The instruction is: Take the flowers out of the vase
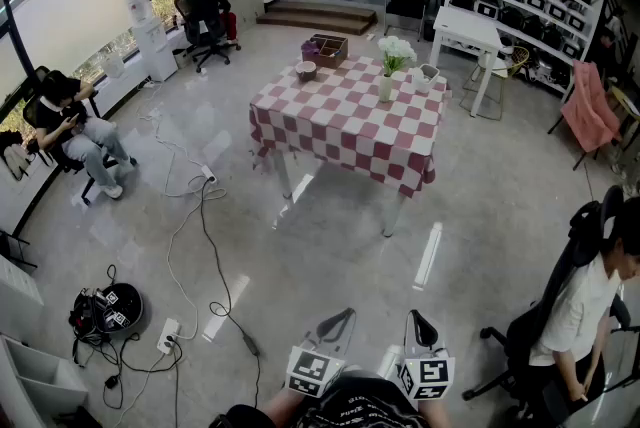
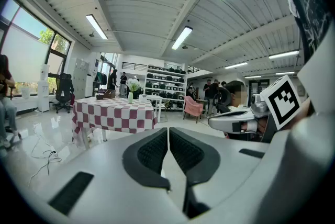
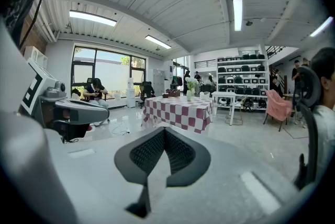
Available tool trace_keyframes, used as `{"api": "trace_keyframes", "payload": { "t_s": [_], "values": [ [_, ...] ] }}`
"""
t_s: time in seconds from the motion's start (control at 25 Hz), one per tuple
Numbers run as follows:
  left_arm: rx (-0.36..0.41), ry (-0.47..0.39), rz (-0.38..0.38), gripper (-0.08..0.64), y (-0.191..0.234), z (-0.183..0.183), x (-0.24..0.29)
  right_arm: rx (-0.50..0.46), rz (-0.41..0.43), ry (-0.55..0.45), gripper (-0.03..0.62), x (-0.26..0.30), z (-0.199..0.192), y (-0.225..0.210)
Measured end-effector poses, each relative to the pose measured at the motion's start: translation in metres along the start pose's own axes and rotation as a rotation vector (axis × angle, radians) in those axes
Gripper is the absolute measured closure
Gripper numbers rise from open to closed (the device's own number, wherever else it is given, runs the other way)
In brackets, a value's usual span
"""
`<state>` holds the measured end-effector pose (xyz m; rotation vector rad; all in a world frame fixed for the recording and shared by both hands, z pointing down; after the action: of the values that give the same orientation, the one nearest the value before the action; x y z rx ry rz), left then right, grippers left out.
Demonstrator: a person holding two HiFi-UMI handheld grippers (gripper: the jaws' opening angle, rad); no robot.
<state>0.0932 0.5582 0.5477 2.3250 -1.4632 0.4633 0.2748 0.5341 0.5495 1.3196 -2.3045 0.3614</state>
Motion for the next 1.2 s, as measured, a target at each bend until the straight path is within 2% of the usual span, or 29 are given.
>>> {"api": "trace_keyframes", "payload": {
  "t_s": [0.24, 0.64, 0.92, 1.2],
  "values": [
    [-0.003, -0.006, 0.000, 0.540, -0.004, -0.002, -0.003, -0.003, -0.007, 0.012, 0.588, -0.002, -0.001, -0.002],
    [-0.020, -0.007, 0.015, 0.540, 0.003, -0.001, 0.006, -0.037, 0.068, -0.034, 0.586, 0.008, 0.013, 0.002],
    [-0.031, 0.001, 0.021, 0.540, 0.024, 0.000, 0.024, -0.053, 0.071, -0.034, 0.586, 0.030, 0.024, -0.003],
    [-0.034, 0.005, 0.011, 0.540, 0.047, 0.022, 0.043, -0.051, 0.066, -0.029, 0.586, 0.055, 0.044, -0.011]
  ]
}}
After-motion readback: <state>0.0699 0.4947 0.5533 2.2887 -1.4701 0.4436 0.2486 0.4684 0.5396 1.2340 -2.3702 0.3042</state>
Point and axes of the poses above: the fingertips, and each gripper's own axes: x forward along the fingers, y to its left, z out of its top, the point moved 6 cm from there along -x, backward along the fingers, and after that the axes turned 14 degrees about y, right-handed, at the moved point
